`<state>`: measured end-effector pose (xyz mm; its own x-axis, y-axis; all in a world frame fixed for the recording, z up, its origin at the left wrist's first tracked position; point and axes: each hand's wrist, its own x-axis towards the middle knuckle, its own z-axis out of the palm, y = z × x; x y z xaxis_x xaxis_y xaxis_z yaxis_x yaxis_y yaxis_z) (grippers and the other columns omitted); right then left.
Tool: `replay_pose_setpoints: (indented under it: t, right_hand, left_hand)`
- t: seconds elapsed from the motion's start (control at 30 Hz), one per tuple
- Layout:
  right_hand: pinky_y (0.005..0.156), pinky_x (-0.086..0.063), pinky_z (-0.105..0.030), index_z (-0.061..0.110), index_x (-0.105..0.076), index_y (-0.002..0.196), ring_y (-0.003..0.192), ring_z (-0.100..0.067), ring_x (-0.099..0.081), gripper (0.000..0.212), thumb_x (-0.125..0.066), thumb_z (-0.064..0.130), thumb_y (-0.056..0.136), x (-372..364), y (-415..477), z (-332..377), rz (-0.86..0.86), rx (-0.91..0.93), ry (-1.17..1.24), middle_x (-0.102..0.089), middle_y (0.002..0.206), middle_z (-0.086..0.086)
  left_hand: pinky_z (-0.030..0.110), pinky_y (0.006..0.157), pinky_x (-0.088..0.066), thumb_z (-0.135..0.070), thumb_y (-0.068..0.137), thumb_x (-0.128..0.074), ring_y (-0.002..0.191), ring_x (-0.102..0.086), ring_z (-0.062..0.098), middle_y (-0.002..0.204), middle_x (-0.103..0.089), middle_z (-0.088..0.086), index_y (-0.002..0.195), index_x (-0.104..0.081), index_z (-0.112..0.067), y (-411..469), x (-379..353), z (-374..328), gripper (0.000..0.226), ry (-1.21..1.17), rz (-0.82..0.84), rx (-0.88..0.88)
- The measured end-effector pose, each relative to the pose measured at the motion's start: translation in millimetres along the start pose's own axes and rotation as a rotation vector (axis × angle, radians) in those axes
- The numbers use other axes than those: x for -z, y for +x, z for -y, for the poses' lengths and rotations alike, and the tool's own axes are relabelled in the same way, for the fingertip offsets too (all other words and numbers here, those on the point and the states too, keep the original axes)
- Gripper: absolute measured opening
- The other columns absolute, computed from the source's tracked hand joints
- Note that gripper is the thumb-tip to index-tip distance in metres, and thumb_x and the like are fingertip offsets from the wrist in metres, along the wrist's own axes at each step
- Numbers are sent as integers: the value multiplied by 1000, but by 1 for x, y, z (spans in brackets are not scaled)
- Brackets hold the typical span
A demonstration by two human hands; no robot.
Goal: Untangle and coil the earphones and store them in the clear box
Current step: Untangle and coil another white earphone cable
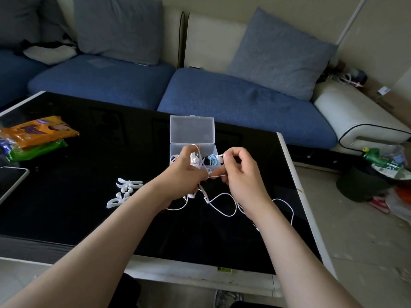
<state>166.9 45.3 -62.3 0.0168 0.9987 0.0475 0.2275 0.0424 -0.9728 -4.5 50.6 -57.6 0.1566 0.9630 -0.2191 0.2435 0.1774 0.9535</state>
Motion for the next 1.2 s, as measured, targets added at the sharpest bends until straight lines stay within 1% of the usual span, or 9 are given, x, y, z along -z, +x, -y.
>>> replay_pose_setpoints:
  t: [0.2, 0.3, 0.43, 0.57, 0.73, 0.87, 0.97, 1.07, 1.2]
  right_hand:
    - [93, -59, -41, 23, -52, 116, 86, -7, -71, 6, -50, 27, 112, -4, 7, -9, -174, 93, -44, -76, 84, 5]
    - [72, -54, -24, 29, -46, 120, 70, -10, -66, 27, -63, 18, 103, 2, 5, -7, -138, 105, -15, -74, 82, -5]
    - [76, -53, -21, 30, -76, 99, 81, 2, -69, 15, -76, 19, 89, 2, 8, -11, -77, 113, -334, -76, 88, 12]
    - [73, -53, -15, 22, -84, 95, 85, 1, -71, 10, -76, 18, 92, -1, 5, -14, -47, 193, -492, -78, 88, 14]
    - [64, -44, -7, 22, -85, 90, 75, 6, -66, 5, -80, 19, 91, -3, 7, -11, -57, 148, -429, -74, 77, 16]
    - [73, -56, -18, 25, -86, 92, 82, -2, -73, 3, -83, 23, 91, -1, 5, -9, -33, 114, -319, -79, 83, 15]
    - [75, -57, -18, 24, -86, 93, 83, 0, -74, 3, -84, 24, 91, 1, 4, -9, -32, 129, -292, -79, 84, 16]
    - [71, -53, -13, 25, -87, 92, 80, 1, -74, 4, -83, 23, 92, 3, 3, -8, -42, 139, -295, -79, 81, 17]
    - [69, -49, -10, 25, -87, 92, 79, 2, -73, 7, -81, 24, 94, 4, 3, -6, -25, 129, -287, -78, 79, 17]
  left_hand:
    - [24, 58, -57, -18, 97, -71, 58, -64, 12, 103, -75, 19, 133, -33, -22, 4, 1, 2, 52, 0, -169, -12]
    - [21, 54, -56, -22, 99, -72, 55, -64, 9, 112, -71, 17, 126, -30, -16, 5, 1, 5, 50, 11, -168, 19]
    - [23, 54, -54, -9, 98, -67, 66, -63, 17, 99, -71, 17, 122, -28, -14, 7, 1, 8, 46, 27, -193, 12]
    - [24, 55, -48, -11, 97, -67, 66, -61, 16, 87, -64, 7, 120, -28, -15, 6, 2, 12, 45, 128, -226, -35]
    - [26, 60, -53, -12, 92, -72, 65, -64, 16, 97, -74, 18, 116, -31, -15, 5, 3, 13, 48, 137, -244, -61]
    - [12, 51, -48, -17, 88, -83, 68, -71, 10, 97, -78, 10, 120, -40, -16, 2, 5, 3, 54, 5, -194, 10]
    - [19, 57, -55, -25, 85, -89, 76, -78, 14, 90, -81, 2, 118, -56, -22, -3, 6, -4, 46, -4, -129, -24]
    - [34, 78, -63, -23, 88, -87, 78, -78, 16, 87, -80, -1, 112, -68, -24, -3, 6, 1, 31, 94, -130, -114]
    - [38, 77, -64, -13, 91, -78, 79, -75, 15, 89, -76, -2, 103, -73, -28, 3, 5, 6, 20, 203, -199, -169]
